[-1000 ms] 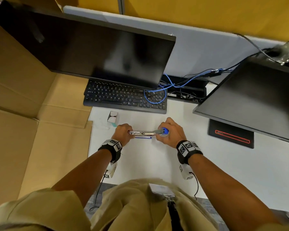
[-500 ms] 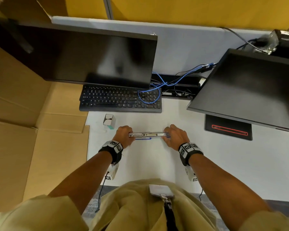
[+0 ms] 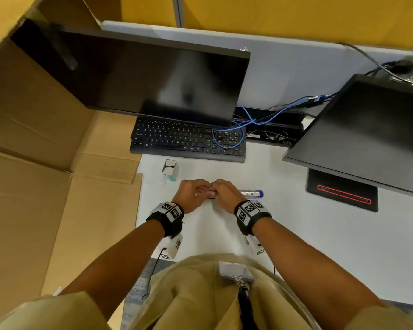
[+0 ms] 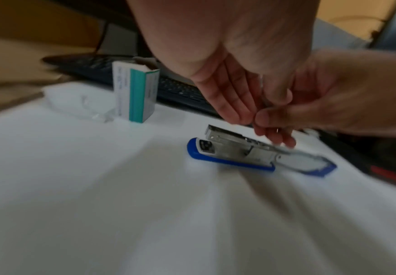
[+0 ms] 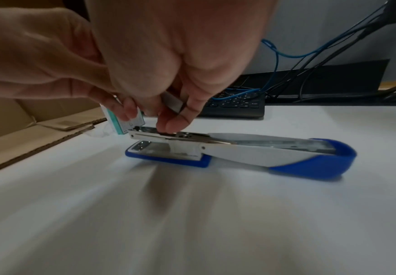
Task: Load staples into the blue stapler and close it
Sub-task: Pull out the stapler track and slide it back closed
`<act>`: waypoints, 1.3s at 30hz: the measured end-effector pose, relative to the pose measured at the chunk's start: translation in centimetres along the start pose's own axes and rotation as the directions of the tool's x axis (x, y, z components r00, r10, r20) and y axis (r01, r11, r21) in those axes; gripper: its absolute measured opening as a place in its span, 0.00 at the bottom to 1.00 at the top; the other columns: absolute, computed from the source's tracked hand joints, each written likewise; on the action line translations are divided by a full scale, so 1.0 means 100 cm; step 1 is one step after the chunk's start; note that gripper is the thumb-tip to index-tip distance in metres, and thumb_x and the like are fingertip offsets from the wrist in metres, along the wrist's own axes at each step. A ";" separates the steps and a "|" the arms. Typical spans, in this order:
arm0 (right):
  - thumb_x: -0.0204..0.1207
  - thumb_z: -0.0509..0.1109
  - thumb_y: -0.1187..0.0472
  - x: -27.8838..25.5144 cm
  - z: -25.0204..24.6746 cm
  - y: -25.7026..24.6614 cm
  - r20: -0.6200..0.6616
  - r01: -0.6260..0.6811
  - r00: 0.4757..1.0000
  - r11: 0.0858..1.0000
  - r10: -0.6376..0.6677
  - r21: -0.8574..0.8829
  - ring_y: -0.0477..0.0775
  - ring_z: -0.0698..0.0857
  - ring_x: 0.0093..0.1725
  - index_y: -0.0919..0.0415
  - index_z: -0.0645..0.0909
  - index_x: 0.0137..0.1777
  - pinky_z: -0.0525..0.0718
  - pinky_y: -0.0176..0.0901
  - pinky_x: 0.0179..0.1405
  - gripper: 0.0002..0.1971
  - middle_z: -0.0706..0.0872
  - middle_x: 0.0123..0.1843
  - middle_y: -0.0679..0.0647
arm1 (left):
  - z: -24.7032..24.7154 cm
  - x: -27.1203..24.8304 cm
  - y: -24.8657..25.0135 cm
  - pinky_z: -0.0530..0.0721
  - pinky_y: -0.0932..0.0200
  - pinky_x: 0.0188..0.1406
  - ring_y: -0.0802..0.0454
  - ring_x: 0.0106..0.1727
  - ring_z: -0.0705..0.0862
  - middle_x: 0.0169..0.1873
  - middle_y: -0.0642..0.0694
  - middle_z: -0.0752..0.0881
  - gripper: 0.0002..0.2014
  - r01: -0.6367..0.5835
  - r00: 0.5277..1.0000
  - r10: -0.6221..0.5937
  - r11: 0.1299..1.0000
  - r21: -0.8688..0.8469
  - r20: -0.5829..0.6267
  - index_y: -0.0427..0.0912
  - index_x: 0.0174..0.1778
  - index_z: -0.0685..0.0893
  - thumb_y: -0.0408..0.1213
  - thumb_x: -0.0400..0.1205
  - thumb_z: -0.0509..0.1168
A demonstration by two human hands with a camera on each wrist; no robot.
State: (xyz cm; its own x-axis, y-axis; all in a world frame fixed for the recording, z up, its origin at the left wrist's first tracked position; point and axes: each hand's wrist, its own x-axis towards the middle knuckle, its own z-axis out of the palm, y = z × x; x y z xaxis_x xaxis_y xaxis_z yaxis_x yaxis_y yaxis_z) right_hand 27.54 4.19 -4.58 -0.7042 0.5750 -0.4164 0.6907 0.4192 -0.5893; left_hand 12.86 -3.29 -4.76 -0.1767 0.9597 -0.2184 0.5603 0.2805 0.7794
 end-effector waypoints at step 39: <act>0.74 0.75 0.58 0.012 0.010 0.004 -0.281 -0.155 0.953 0.981 0.118 -0.114 0.55 0.83 0.51 0.53 0.90 0.49 0.80 0.44 0.44 0.06 0.91 0.46 0.52 | 0.006 0.011 -0.014 0.87 0.46 0.40 0.41 0.43 0.86 0.47 0.42 0.87 0.11 -0.045 0.997 0.011 0.866 0.498 0.071 0.41 0.47 0.89 0.40 0.81 0.62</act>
State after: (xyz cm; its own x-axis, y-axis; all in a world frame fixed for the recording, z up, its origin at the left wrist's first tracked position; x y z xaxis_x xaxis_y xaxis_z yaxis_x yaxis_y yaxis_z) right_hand 26.81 4.38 -6.03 -0.5429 0.7945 -0.2721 0.8059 0.4017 -0.4350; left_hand 12.35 -2.58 -6.39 -0.1128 0.9614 -0.2510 0.8962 0.2075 0.3922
